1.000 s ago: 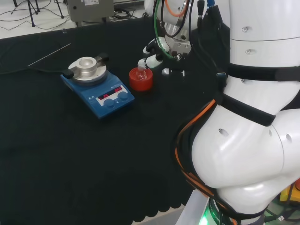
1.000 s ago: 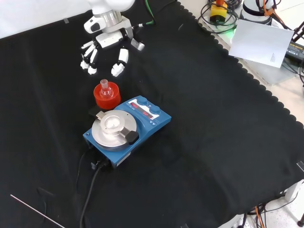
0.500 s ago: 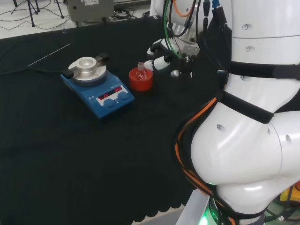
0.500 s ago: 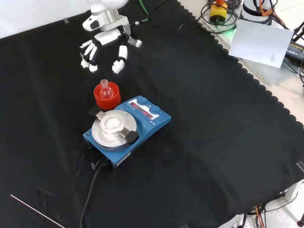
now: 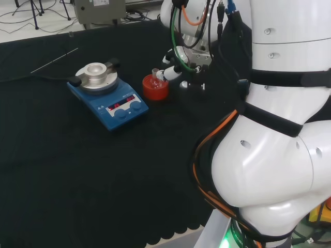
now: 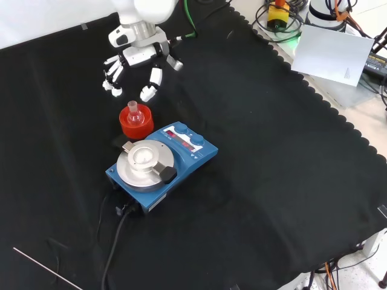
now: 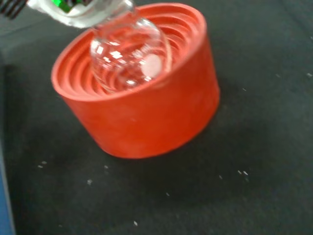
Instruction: Pick up the round-bottom flask.
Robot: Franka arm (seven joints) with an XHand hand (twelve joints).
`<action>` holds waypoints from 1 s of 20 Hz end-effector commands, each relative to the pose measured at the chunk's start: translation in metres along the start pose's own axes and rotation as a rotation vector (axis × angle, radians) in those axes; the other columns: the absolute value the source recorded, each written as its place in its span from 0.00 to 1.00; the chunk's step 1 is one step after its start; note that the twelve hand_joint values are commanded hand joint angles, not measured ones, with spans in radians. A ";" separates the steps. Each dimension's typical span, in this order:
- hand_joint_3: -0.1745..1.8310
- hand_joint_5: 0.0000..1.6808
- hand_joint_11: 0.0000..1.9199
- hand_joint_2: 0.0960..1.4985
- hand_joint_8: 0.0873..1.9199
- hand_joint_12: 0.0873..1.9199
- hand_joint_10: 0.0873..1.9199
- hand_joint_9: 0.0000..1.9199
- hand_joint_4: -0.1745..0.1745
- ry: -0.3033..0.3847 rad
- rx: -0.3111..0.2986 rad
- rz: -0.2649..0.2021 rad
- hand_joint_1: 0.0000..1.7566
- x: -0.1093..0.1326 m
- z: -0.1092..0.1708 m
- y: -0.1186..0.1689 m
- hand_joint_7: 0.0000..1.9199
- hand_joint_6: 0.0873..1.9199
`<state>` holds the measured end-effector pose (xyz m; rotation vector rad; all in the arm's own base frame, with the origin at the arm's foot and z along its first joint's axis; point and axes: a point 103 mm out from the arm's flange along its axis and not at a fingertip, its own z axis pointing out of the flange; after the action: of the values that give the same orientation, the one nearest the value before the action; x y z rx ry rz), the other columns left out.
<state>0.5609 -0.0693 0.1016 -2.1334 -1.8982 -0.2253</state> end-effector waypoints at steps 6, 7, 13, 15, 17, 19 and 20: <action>0.37 0.38 0.01 0.36 0.26 0.69 0.27 0.25 0.53 0.071 0.005 -0.115 0.47 -0.002 0.014 0.001 0.19 0.26; 0.37 0.38 0.01 0.36 0.26 0.69 0.27 0.25 0.53 0.077 0.001 -0.120 0.47 -0.003 0.014 0.001 0.19 0.27; 0.38 0.38 0.01 0.36 0.26 0.69 0.27 0.25 0.54 0.062 -0.011 -0.158 0.48 0.019 0.027 0.004 0.19 0.28; 0.38 0.38 0.01 0.36 0.26 0.69 0.27 0.25 0.54 0.071 -0.012 -0.169 0.48 0.025 0.028 0.003 0.19 0.29; 0.38 0.38 0.01 0.36 0.26 0.69 0.27 0.25 0.54 0.079 -0.016 -0.177 0.48 0.028 0.027 0.003 0.19 0.29; 0.38 0.39 0.02 0.36 0.26 0.69 0.27 0.25 0.54 0.081 -0.024 -0.182 0.48 0.029 0.026 0.004 0.19 0.29; 0.38 0.39 0.02 0.36 0.26 0.69 0.27 0.25 0.54 0.082 -0.030 -0.184 0.48 0.027 0.024 0.004 0.19 0.29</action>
<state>0.5661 -0.0369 0.0832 -1.9390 -2.0455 -0.3508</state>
